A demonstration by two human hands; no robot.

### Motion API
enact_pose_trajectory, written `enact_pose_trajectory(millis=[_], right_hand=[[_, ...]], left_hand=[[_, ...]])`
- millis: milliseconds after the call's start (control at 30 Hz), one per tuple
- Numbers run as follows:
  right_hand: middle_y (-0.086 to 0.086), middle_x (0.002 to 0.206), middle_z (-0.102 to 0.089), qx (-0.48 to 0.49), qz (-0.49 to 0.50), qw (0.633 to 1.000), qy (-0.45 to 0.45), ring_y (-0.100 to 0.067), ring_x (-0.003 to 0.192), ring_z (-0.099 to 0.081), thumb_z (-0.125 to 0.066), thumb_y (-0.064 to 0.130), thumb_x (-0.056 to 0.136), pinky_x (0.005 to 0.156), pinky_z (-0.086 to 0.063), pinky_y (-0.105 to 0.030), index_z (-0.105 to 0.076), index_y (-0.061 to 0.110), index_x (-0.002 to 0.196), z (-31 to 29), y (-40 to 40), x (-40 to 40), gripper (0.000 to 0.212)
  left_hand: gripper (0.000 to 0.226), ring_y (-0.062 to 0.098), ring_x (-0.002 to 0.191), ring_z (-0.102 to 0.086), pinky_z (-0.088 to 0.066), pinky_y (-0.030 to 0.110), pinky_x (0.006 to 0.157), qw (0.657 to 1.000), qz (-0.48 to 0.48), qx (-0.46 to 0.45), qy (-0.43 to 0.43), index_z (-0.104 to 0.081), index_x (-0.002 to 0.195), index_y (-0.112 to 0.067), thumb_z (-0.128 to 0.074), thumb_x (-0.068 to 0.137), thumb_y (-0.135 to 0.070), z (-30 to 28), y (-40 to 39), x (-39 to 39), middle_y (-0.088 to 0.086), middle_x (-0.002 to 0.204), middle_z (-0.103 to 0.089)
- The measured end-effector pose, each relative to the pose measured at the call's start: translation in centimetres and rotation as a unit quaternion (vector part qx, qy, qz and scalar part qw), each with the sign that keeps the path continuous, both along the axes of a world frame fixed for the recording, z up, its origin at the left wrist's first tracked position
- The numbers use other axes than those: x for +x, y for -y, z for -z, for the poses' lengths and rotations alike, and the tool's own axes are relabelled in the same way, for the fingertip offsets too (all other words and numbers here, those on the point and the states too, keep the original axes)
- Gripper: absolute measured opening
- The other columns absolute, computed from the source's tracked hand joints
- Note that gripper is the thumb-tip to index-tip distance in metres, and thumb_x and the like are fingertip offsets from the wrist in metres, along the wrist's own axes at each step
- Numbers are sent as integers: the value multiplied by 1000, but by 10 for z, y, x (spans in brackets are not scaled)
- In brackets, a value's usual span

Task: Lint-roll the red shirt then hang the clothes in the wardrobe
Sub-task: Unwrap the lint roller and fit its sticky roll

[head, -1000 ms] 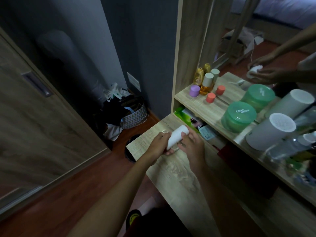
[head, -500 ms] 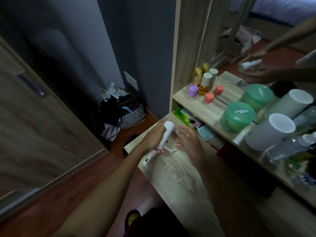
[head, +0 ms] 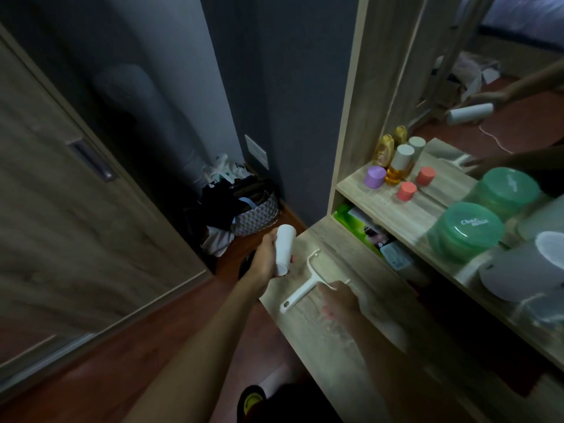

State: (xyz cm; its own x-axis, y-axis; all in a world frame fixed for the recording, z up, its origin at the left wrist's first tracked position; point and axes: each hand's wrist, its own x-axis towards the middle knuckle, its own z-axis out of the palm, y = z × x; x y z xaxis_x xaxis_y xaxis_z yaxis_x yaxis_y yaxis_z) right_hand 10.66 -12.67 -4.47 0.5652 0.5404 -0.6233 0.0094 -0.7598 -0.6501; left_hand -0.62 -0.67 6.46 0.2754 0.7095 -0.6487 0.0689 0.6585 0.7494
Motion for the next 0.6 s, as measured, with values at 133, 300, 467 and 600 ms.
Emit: enact_pose_trajectory(millis=[133,300,467,600], right_hand=[[-12,106,-68,-1,39,999,24,-28,92,-68,-52,88,54,77,-58,-39,-58,9,117,-9,0,-4,101],[-11,113,-61,24,39,999,4,-26,93,-66,-81,44,68,76,-59,-40,-42,6,133,-59,2,-1,85],[-12,121,-56,86,-112,985,94,-19,84,-66,-64,2,85,59,-50,-17,-37,10,134,-102,15,16,56],[-6,136,-47,249,-160,941,163,-20,125,-47,-78,3,73,103,-40,-31,-34,13,139,-118,24,17,80]], left_hand=[[35,14,42,-58,-42,17,35,1000,-1,-23,14,-61,94,-8,-42,97,-38,-2,-2,-5,11,71,-59],[40,13,38,-58,-40,17,34,999,10,-32,32,-54,112,-6,-40,97,-40,-7,-3,-4,11,71,-58],[44,14,40,-57,-42,19,35,996,27,-39,76,-53,115,-2,-41,96,-40,-15,-1,1,11,68,-58],[44,14,45,-59,-43,20,39,994,58,-35,83,-52,122,-5,-40,96,-38,-20,9,9,10,60,-64]])
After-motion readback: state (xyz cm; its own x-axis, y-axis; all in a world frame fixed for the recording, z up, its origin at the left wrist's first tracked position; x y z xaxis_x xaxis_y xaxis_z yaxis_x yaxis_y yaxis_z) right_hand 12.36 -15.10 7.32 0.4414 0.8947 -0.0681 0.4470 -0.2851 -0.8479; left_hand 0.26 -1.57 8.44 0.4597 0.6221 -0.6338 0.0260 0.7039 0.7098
